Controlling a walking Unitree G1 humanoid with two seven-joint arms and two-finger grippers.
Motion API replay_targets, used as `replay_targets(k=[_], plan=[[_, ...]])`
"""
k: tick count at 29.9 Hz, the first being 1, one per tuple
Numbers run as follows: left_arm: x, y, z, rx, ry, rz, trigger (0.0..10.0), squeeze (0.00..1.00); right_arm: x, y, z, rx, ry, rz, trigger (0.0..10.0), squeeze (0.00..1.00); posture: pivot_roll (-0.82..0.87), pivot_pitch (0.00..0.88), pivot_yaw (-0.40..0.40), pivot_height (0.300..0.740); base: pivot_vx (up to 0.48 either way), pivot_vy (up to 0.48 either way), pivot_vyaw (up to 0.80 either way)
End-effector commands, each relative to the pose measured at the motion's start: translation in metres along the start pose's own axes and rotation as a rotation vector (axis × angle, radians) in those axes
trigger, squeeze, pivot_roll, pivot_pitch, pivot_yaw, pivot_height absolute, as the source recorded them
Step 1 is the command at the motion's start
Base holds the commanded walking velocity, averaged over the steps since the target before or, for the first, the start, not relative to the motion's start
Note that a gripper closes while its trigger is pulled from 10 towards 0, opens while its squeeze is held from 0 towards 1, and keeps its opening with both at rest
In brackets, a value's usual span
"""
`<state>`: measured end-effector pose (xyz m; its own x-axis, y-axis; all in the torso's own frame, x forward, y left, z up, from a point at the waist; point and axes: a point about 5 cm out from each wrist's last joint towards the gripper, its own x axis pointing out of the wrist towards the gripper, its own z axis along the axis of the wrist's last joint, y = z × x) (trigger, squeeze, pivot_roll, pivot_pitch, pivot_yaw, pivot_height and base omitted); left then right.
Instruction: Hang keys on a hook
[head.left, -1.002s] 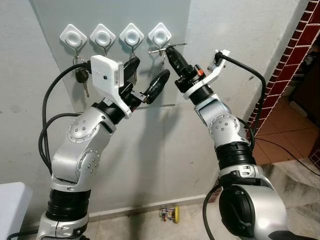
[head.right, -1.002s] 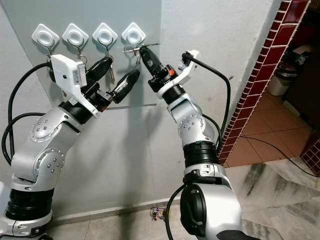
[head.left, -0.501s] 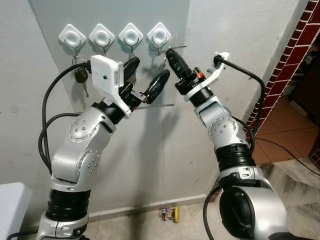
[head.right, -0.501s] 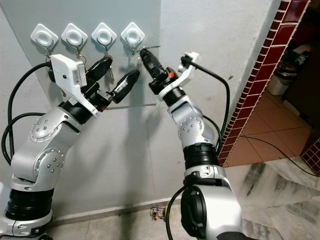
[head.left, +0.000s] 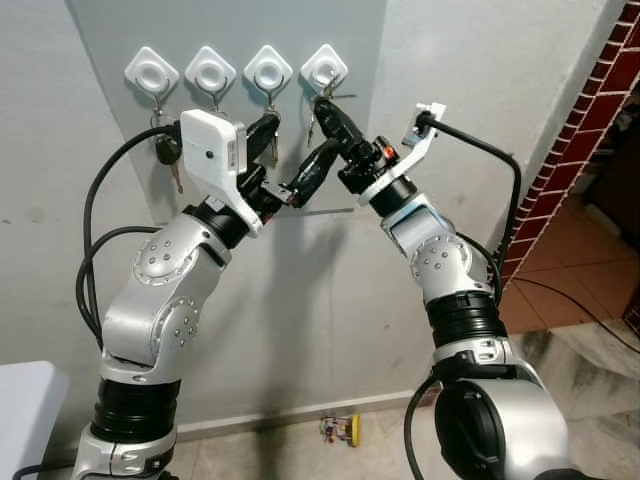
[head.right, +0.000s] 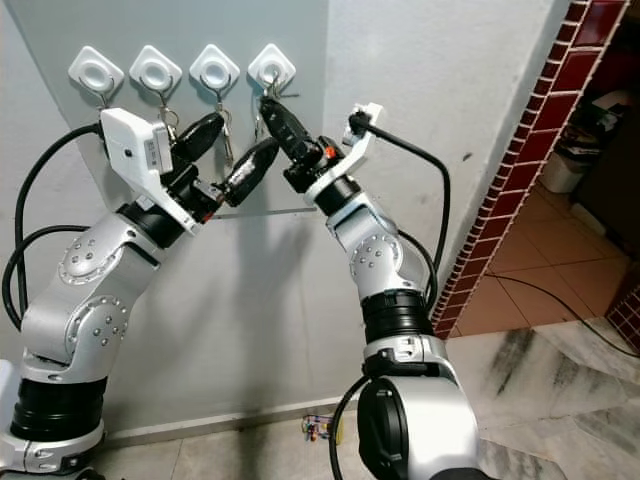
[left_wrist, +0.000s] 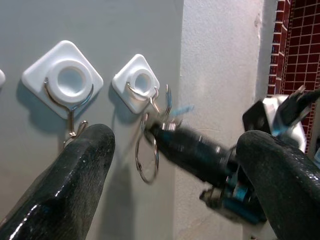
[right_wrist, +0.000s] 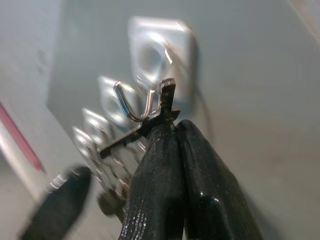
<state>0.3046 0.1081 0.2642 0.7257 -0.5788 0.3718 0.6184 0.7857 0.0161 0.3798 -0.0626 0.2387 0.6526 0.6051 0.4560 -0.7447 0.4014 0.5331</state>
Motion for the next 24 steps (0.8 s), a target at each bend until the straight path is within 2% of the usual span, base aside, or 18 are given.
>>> replay_targets(k=[1,4,12,15,24], plan=[[0.000,0.000,0.006,0.017,-0.012,0.003,10.0,0.00,0.003,0.003,0.000,-0.015,0.021,0.021,10.0,0.00,0.05,0.000,0.026,0.740,0.000,0.000,0.00],[0.000,0.000,0.007,0.018,-0.014,0.001,10.0,0.00,-0.001,0.009,-0.009,-0.012,0.085,0.094,10.0,0.00,0.05,0.000,0.027,0.740,0.000,0.000,0.00],[0.000,-0.001,0.006,0.017,-0.013,-0.002,10.0,0.00,0.001,0.019,-0.008,0.016,0.075,0.169,10.0,0.00,0.05,0.000,0.027,0.740,0.000,0.000,0.00],[0.001,-0.001,0.006,0.015,-0.015,-0.001,10.0,0.00,0.003,0.023,-0.002,-0.016,0.034,0.199,10.0,0.00,0.05,0.000,0.027,0.740,0.000,0.000,0.00],[0.000,-0.002,0.006,0.016,-0.016,-0.002,10.0,0.00,0.008,0.023,0.015,-0.014,-0.053,0.188,10.0,0.00,0.05,0.000,0.025,0.740,0.000,0.000,0.00]])
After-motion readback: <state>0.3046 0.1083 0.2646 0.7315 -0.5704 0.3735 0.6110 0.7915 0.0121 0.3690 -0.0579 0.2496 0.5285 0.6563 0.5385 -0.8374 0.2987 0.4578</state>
